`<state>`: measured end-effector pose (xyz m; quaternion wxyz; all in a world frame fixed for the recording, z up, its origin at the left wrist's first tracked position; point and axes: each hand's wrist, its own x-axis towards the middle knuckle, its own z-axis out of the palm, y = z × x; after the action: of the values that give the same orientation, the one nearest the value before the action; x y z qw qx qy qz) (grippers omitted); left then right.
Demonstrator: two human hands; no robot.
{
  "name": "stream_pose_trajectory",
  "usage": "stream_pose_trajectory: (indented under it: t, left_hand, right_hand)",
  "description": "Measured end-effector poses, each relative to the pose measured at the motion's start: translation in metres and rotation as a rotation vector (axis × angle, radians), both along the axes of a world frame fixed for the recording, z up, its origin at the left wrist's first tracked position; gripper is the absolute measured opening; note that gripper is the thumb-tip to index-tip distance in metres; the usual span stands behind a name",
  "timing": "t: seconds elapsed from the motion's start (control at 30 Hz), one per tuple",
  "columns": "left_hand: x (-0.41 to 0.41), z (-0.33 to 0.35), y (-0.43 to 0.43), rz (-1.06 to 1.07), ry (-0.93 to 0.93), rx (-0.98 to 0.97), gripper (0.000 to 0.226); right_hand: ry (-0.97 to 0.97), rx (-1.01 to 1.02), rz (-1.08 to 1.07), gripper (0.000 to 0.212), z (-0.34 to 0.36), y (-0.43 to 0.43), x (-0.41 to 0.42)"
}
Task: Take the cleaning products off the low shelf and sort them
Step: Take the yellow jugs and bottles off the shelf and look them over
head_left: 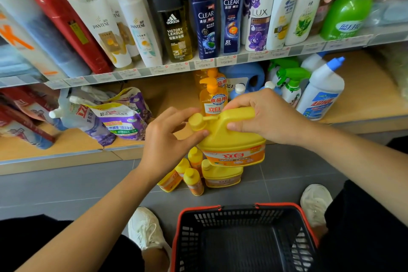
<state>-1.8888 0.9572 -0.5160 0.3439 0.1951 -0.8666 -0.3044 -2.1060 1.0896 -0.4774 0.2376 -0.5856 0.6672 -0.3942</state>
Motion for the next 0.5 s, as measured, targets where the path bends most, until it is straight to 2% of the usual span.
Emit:
stream_pose_trajectory:
  t: [0.13,0.33,0.5]
  left_hand:
    - [-0.002,0.002,0.001,-0.016,-0.062,-0.007,0.042]
    - [-0.003,0.011,-0.005,-0.313,-0.192,0.149,0.030]
    - [-0.005,0.012,0.006,-0.237,-0.123,0.131,0.022]
  right_hand:
    - [0.015,0.014,0.001,0.029,0.001,0.003,0.000]
    - [0.007,0.074,0.025,0.030,0.001,0.005,-0.001]
    - [0.041,0.086,0.054,0.033,-0.001,0.005,0.004]
